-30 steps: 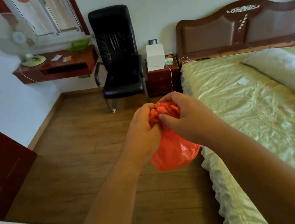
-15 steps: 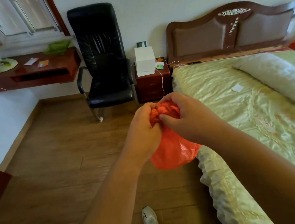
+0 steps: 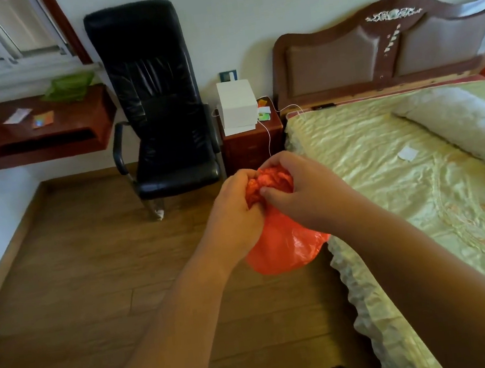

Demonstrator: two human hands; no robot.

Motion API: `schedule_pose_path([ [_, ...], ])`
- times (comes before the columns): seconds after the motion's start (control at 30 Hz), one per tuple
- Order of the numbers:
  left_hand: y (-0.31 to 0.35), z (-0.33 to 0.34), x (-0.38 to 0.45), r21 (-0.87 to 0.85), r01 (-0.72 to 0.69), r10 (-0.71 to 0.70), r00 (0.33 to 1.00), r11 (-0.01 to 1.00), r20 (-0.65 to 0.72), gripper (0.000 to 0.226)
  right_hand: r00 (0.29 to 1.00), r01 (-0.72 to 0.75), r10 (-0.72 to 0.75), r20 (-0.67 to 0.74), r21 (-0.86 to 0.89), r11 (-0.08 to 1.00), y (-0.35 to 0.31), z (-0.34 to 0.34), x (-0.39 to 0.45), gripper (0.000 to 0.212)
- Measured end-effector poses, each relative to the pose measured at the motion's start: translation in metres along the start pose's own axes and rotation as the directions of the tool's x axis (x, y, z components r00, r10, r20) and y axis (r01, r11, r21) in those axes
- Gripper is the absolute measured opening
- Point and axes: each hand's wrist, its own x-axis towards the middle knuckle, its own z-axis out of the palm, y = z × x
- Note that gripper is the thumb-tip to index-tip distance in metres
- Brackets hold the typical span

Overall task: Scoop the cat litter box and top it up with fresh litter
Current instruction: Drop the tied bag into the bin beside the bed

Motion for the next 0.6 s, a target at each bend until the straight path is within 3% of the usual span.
schedule_pose_path([
  [0.6, -0.053, -0.008, 0.249, 0.024, 0.126, -0.124, 0.988, 0.992, -0.09, 0.02, 0.992, 0.039, -0.046, 0.118, 0.058, 0.998, 0.074, -0.001, 0.265, 0.039],
])
